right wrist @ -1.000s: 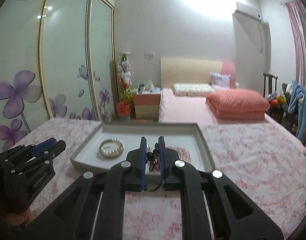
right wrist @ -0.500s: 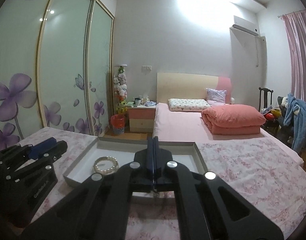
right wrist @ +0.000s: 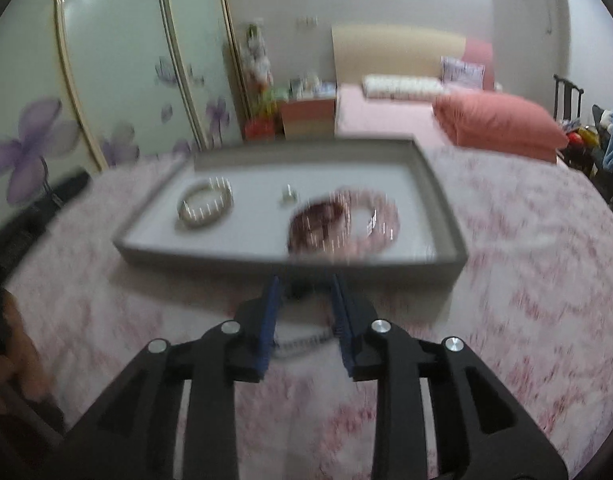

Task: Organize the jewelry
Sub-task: 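Set the silver ring in the tray while the right drops the black beads onto the red beads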

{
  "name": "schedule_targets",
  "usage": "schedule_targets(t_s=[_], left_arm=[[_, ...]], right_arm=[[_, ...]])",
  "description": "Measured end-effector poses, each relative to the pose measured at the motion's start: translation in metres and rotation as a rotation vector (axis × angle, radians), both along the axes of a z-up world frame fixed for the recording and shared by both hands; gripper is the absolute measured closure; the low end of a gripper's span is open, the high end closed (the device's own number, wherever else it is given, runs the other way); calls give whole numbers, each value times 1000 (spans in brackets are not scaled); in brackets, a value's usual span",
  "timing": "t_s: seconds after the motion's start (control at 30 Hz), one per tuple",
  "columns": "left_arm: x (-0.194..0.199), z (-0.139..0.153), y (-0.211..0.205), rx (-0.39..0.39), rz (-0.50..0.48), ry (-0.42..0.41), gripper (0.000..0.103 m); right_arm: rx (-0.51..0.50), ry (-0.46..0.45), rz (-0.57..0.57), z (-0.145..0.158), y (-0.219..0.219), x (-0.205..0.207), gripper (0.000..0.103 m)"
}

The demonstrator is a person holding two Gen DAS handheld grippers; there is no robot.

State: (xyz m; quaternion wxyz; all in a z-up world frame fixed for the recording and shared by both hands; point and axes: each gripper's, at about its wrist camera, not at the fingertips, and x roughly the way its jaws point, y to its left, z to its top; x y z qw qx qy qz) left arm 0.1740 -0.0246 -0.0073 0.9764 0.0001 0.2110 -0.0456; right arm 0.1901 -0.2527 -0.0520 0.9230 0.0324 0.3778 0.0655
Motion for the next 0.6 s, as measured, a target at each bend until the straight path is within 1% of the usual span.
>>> schedule_targets(t_s=[0.07, 0.17, 0.23, 0.27, 0.3, 0.43, 0.6], left_arm=[[-4, 0, 2, -1, -5, 1, 80], [-9, 2, 5, -4, -10, -4, 80], [-11, 4, 6, -8, -11, -4, 80], [-11, 5, 5, -9, -12, -3, 80], [-11, 5, 5, -9, -13, -2, 80], [-11, 5, 5, -11, -16, -3, 80], [-14, 6, 4, -8, -19, -16, 80]], right_arm=[[-20, 56, -27, -12, 0, 4, 75], [-20, 103, -71, -22, -4, 11, 75], [-23, 135, -81, -29, -3, 14, 78], [-48, 129, -84, -30, -1, 12, 87], [-72, 128, -79, -30, 1, 12, 91], [-58, 123, -88, -30, -4, 11, 92], [-7, 12, -99, -8, -11, -3, 92]])
